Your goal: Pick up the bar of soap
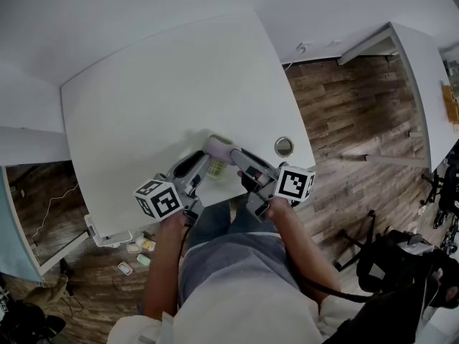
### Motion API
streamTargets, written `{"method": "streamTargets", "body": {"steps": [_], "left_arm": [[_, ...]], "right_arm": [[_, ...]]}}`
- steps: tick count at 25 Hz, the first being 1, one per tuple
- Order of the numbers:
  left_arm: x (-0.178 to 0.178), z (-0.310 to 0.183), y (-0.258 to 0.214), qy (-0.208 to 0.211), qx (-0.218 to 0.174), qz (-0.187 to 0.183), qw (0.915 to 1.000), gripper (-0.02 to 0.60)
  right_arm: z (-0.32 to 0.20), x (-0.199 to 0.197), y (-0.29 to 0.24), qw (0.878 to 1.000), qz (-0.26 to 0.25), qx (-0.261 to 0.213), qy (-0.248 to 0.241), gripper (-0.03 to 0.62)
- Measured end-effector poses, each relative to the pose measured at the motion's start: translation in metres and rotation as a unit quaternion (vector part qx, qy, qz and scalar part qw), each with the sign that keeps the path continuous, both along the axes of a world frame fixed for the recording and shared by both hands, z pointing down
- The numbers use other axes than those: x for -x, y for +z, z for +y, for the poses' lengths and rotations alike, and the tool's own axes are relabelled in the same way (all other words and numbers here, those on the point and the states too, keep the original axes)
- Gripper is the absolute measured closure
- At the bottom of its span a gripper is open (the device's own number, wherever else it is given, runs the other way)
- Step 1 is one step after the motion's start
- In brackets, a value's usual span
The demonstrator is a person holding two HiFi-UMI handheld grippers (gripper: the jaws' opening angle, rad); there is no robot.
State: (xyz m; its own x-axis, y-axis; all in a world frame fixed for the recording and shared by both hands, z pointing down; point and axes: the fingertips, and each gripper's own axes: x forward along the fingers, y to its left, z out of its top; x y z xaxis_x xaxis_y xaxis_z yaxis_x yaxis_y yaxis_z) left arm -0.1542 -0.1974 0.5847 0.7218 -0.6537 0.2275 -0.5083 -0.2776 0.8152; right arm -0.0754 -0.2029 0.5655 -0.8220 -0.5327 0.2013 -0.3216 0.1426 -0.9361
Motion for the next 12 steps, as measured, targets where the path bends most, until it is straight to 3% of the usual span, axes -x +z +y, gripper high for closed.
{"method": "streamTargets", "body": {"steps": [2, 5, 12], "left_arm": [[0.004, -0.003, -0.007, -0.012, -0.003, 0.044, 0.9989, 0.448], [0.006, -0.005, -0.011, -0.012, -0.008, 0.058, 0.9982, 0.440], [0.005, -0.004, -0.005, 0.006, -0.028, -0.054, 0.9981, 0.440]], "right_arm": [[0.000, 0.003, -0.005, 1.000, -0.014, -0.007, -0.011, 0.456], [0.000, 0.006, -0.009, 0.999, -0.021, -0.012, -0.023, 0.456], [0.004, 0.007, 0.003, 0.997, 0.059, -0.035, -0.045, 0.456]]}}
